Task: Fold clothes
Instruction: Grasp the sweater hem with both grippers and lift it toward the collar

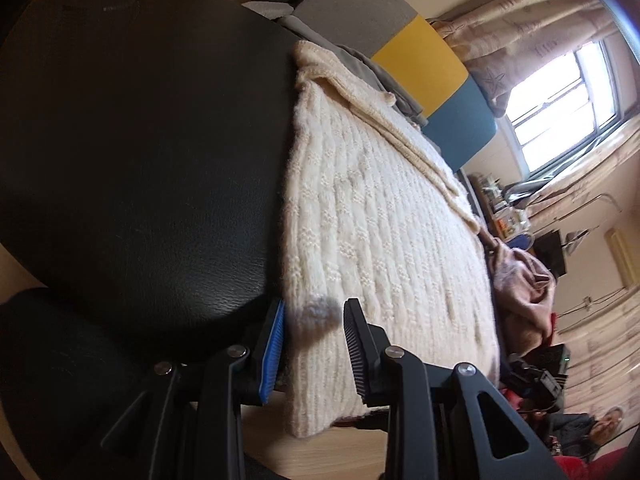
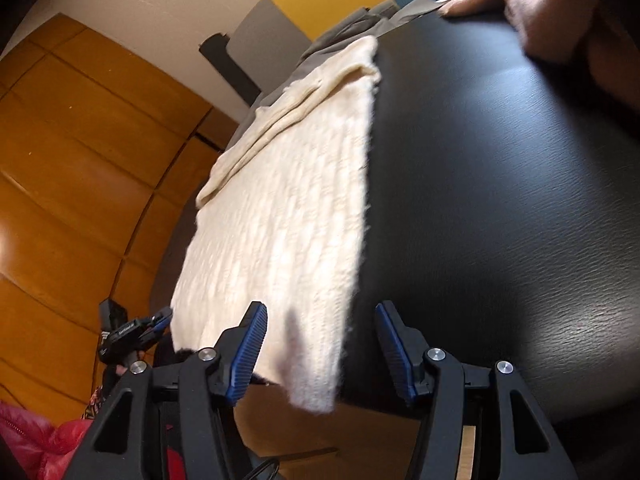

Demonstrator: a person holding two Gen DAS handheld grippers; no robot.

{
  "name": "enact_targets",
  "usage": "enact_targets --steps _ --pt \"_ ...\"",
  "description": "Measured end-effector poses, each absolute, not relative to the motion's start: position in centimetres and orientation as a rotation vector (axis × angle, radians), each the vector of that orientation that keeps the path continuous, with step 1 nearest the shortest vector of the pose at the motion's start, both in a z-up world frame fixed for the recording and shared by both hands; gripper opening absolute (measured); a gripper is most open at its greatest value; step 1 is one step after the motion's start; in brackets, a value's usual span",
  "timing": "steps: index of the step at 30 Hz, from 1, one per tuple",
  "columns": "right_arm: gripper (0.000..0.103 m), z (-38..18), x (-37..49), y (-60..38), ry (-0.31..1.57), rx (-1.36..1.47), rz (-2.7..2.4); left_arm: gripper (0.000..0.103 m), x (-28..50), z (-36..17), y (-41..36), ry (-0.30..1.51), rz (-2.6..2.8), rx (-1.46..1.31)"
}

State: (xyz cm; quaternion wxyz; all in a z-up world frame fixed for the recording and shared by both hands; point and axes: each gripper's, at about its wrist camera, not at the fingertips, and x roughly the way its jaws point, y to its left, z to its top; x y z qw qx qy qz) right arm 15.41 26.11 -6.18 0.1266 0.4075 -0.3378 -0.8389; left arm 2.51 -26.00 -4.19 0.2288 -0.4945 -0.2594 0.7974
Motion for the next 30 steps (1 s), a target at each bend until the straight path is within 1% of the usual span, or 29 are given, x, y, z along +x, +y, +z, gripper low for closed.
enact_targets --steps 7,16,19,20,21,22,23,25,26,27,30 --pt "0.058 -6.3 14.2 24.2 -0.917 1.186 -2.422 0.029 2.4 -4.5 -24.4 -0.699 2.109 -1.346" --pt "0.053 -6.8 13.3 23.4 -0.953 1.179 -2.369 0.029 3.1 -5.1 -24.0 -0.722 2.012 -1.354" --pt "0.046 -7.0 13.5 23.0 -0.931 1.208 -2.339 0.028 3.0 -5.4 -24.0 -0.725 2.0 -1.366" --pt "0.038 -7.2 13.4 23.0 -0.933 1.222 -2.343 0.028 3.0 -5.4 -23.9 -0.724 1.999 -1.372" --pt "0.026 -7.3 13.2 23.1 -0.938 1.238 -2.349 0.028 2.9 -5.5 -23.9 -0.722 1.999 -1.377" --pt "0.021 -7.5 13.0 23.2 -0.942 1.254 -2.355 0.028 2.9 -5.5 -23.8 -0.715 2.002 -1.381" --pt "0.017 -7.6 12.9 23.3 -0.947 1.27 -2.361 0.026 2.9 -5.4 -23.5 -0.692 2.014 -1.381" --pt "0.015 -7.6 12.6 23.2 -0.949 1.282 -2.366 0.021 2.9 -5.2 -23.2 -0.653 2.043 -1.389" --pt "0.014 -7.6 12.4 23.1 -0.95 1.286 -2.367 0.014 2.9 -5.2 -23.3 -0.642 2.056 -1.397" --pt "0.014 -7.6 12.5 23.3 -0.969 1.278 -2.361 0.008 2.9 -5.2 -23.4 -0.635 2.065 -1.403" --pt "0.013 -7.4 13.0 23.9 -1.042 1.241 -2.332 0.007 3.3 -4.6 -23.8 -0.639 2.065 -1.394"
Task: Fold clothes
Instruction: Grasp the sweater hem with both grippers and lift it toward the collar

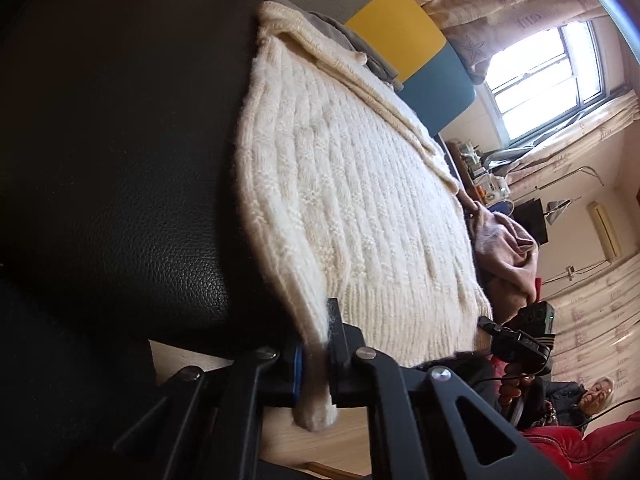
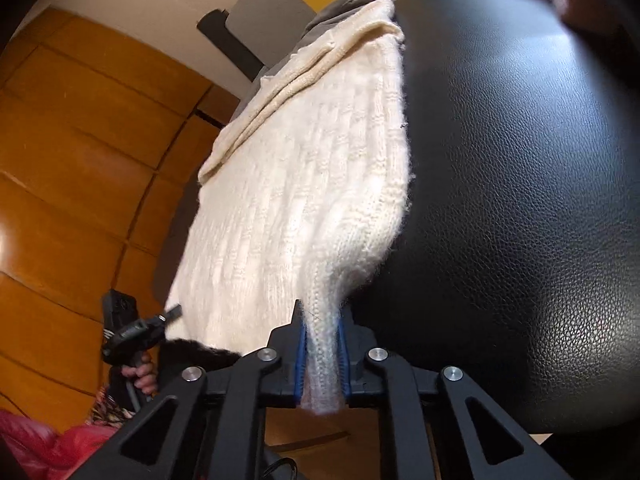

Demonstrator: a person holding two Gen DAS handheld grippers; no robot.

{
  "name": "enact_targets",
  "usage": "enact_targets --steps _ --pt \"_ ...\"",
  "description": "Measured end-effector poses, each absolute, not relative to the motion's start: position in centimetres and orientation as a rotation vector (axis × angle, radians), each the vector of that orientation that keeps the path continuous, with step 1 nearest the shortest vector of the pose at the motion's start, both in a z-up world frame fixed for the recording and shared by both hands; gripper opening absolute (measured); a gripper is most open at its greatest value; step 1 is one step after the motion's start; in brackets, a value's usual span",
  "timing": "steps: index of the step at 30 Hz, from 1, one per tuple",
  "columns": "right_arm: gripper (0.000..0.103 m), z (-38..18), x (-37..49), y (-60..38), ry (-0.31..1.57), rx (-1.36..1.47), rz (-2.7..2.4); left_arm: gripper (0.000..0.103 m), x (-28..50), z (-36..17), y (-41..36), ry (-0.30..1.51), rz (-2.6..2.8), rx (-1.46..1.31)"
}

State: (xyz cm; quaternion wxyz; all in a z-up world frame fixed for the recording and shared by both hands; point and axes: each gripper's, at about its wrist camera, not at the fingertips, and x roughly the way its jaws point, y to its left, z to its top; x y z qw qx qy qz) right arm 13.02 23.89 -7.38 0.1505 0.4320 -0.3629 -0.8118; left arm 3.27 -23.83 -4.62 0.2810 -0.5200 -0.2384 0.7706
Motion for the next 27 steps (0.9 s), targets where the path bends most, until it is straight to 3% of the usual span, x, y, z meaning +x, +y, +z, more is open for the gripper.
enact_targets --steps 10,18,24,27 --pt "0.012 -5.3 16.8 25.5 -1.189 1.096 -2.24 0.006 6.7 -0.6 -24.0 -0.649 1.994 -1.287" --pt "0.012 -2.2 22.0 25.1 -1.235 0.979 -2.16 0.006 10.9 1.9 -26.3 -0.837 1.922 -1.189" --pt "0.012 -1.9 26.4 25.6 -1.425 0.918 -2.102 0.006 13.5 2.6 -27.8 -0.968 1.885 -1.163" --pt "0.012 -1.4 24.6 26.0 -1.44 0.858 -2.094 0.006 13.1 3.4 -27.8 -1.014 1.858 -1.124"
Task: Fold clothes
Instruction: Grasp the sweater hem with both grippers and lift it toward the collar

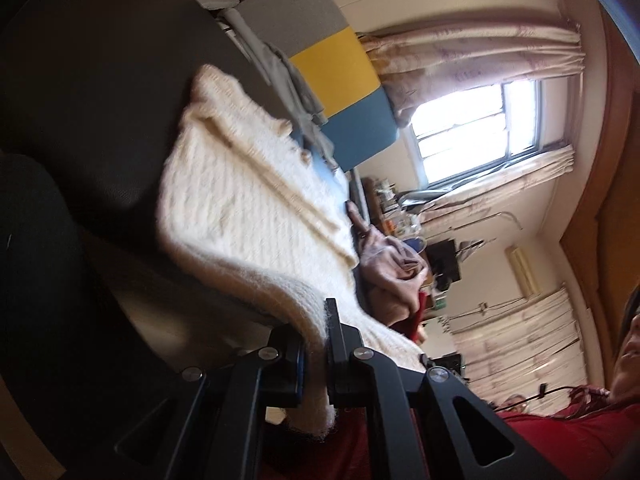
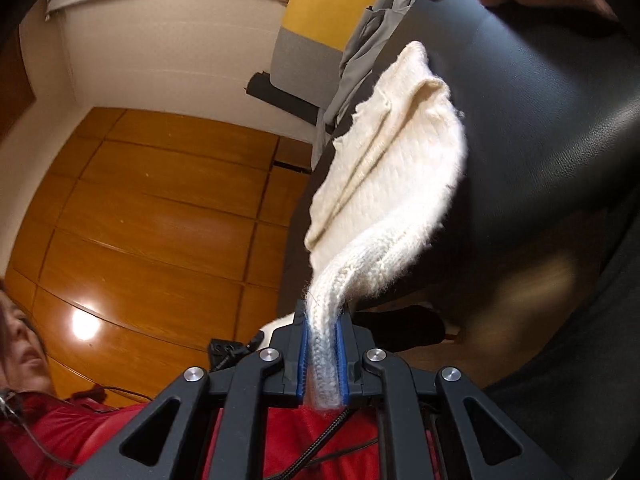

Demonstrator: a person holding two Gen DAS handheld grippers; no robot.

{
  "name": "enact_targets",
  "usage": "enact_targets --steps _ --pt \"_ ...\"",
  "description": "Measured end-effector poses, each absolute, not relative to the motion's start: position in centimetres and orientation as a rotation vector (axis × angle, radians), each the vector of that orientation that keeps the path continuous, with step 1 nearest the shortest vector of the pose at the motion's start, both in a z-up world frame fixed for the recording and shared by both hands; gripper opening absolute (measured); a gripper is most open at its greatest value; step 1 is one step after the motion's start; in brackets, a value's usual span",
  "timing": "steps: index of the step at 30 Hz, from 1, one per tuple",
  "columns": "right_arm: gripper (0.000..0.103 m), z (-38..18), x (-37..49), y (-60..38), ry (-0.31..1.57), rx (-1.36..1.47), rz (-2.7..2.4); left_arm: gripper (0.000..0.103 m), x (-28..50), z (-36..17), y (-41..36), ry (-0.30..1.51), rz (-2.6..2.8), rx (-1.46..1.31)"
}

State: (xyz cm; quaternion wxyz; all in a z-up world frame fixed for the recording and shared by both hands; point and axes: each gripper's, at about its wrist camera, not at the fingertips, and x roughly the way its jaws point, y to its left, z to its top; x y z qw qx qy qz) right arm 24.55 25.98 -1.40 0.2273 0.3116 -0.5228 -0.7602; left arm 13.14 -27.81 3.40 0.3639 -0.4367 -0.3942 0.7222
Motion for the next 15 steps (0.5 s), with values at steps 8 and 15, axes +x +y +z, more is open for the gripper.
enact_targets --steps 8,15 --pt "0.012 0.1 18.8 27.2 -1.462 0.693 -2.076 0.006 5.3 5.0 -25.9 -1.064 1.83 -1.024" --pt "0.012 1.1 11.9 29.9 -1.478 0.641 -2.117 0.006 -1.3 5.3 -24.7 -1.107 1.856 -0.965"
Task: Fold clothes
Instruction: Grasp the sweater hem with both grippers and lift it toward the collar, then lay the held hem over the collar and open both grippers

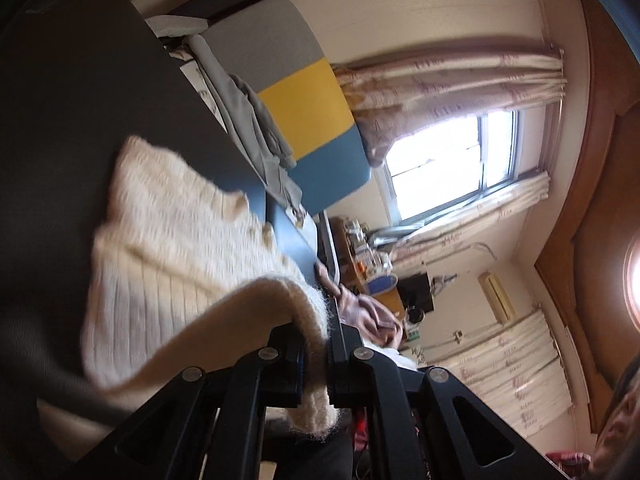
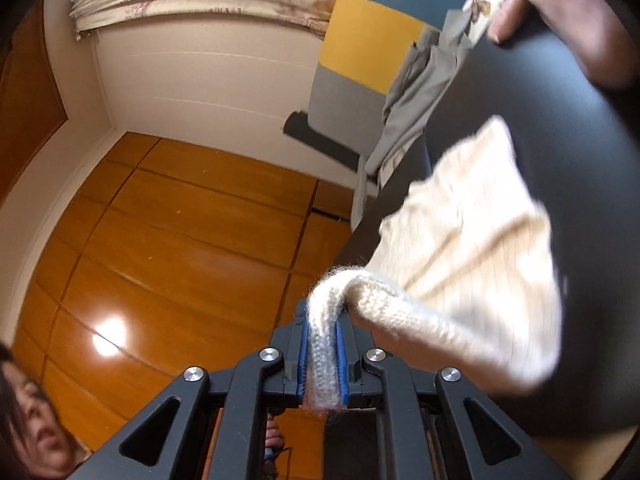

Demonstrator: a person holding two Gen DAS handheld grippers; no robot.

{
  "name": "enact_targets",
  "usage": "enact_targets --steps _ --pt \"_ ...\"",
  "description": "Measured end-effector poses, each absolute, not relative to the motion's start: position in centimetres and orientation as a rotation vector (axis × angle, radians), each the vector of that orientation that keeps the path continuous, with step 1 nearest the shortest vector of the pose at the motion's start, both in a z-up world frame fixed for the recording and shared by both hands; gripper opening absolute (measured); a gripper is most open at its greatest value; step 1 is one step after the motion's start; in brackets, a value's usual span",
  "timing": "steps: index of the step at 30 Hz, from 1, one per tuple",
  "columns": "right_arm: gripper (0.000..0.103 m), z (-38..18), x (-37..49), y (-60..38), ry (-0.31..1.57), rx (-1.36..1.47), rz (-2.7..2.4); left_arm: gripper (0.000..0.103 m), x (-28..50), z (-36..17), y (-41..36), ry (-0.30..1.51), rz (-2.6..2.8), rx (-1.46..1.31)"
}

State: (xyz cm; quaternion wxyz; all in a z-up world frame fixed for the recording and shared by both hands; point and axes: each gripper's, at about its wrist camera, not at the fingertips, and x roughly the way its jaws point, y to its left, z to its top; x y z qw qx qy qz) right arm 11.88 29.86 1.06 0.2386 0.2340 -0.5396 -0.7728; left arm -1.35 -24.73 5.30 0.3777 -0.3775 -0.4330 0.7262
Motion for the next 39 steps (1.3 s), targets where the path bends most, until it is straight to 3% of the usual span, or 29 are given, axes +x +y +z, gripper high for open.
enact_targets --steps 14,24,27,30,33,36,39 --pt "0.012 -0.5 -1.0 32.4 -1.575 0.756 -2.131 0.006 -12.2 0.3 -22.7 -1.242 1.864 -1.124" --pt "0.011 -8.2 -6.6 34.1 -1.684 0.951 -2.234 0.007 -17.8 -5.2 -22.1 -1.29 1.92 -1.298" --pt "0.015 -7.9 -7.2 34.2 -1.64 0.917 -2.299 0.017 -18.5 -5.5 -21.8 -1.308 1.937 -1.27" --pt "0.023 -6.5 -7.7 33.9 -1.553 0.953 -2.385 0.02 -18.8 -4.8 -21.9 -1.324 1.992 -1.216" --pt "0.058 -3.7 -7.0 33.8 -1.434 0.896 -2.527 0.021 -17.5 -1.6 -21.4 -1.126 2.232 -1.126" --pt "0.057 -0.4 -5.7 33.0 -1.239 0.786 -2.686 0.021 -15.8 1.9 -18.6 -0.747 2.469 -1.049" --pt "0.052 0.6 -6.2 28.8 -0.834 0.9 -2.781 0.021 -15.0 2.3 -13.5 -0.385 2.548 -1.057"
